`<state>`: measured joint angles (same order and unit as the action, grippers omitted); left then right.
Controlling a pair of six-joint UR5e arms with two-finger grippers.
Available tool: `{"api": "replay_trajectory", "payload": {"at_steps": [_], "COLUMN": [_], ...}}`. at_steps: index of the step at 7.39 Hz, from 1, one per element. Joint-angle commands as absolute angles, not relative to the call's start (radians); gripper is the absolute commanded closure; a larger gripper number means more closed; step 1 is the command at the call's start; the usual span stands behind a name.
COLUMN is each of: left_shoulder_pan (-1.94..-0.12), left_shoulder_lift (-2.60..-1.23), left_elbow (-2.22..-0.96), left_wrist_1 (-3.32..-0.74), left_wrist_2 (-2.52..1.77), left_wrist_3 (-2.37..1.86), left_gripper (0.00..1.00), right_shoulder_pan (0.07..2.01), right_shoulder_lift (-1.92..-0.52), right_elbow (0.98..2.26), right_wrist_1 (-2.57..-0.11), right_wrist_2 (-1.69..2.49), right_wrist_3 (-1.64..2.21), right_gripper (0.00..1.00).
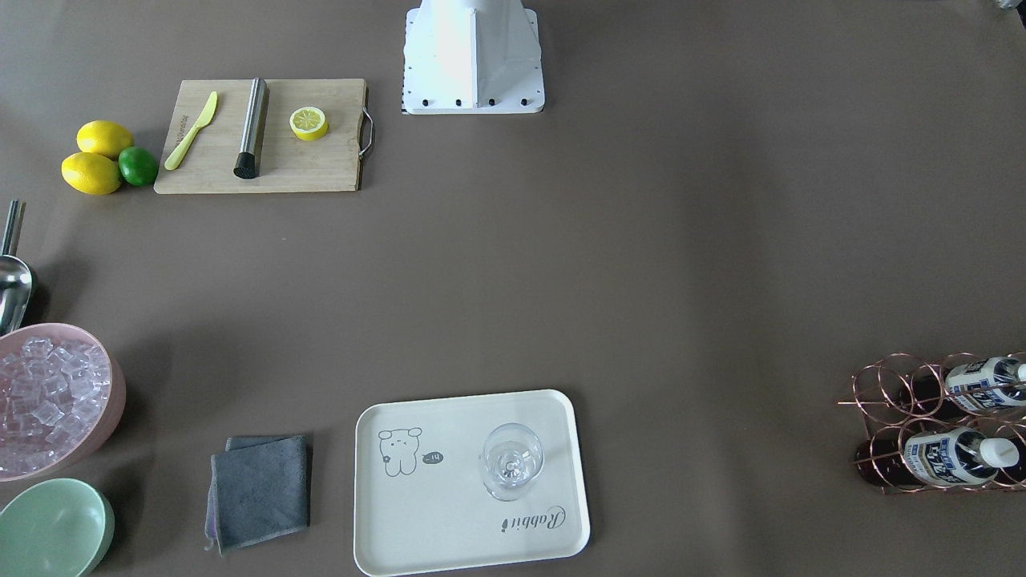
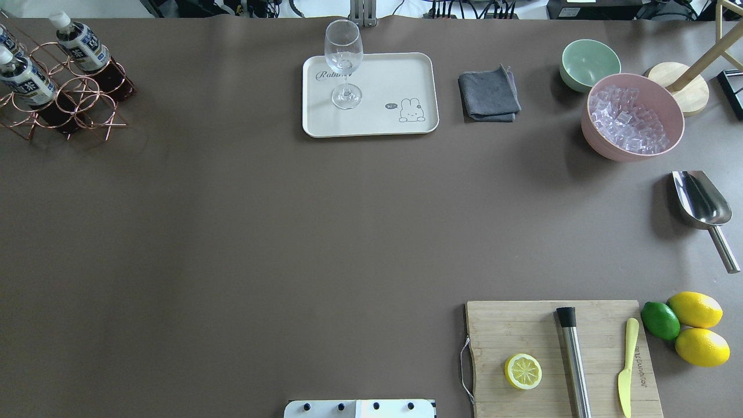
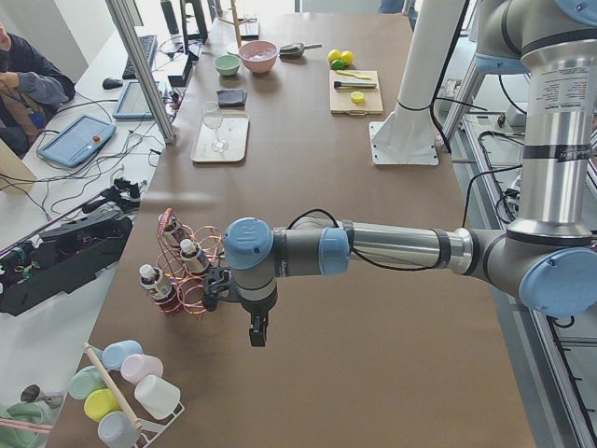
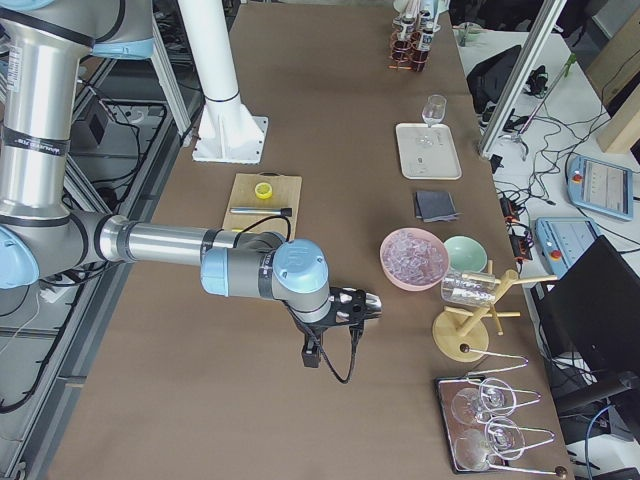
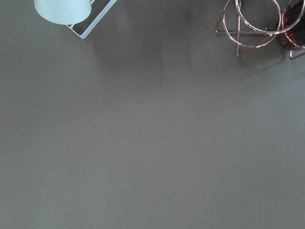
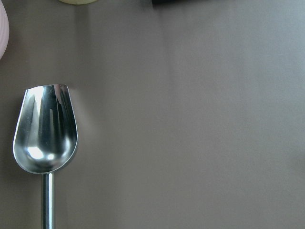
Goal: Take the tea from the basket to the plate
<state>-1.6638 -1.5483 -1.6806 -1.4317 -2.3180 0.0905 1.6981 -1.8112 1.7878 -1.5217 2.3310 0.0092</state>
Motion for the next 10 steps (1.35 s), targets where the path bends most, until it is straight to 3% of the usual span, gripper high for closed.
{"api": "replay_trajectory", "payload": {"at_steps": [1, 10], "left_shoulder_pan": [-1.664, -1.664], "left_shoulder_lift": [-1.551, -1.568], "left_elbow": [-1.689, -1.736], "left_wrist_1": [-1.431, -1.457], "left_wrist_2": [-2.322, -2.324], "left_wrist_3": [0.091, 0.084], "left_gripper": [0.01, 0.01], "right_shoulder_pan": [1.698, 1.697], "right_shoulder_lift": [-1.81, -1.81], "right_elbow": [1.789, 1.789], "right_wrist_1": [-1.522, -1.523], "right_wrist_2": [2.332, 2.333], "right_wrist_3": [0.009, 0.009], "right_gripper": [0.0, 0.0]}}
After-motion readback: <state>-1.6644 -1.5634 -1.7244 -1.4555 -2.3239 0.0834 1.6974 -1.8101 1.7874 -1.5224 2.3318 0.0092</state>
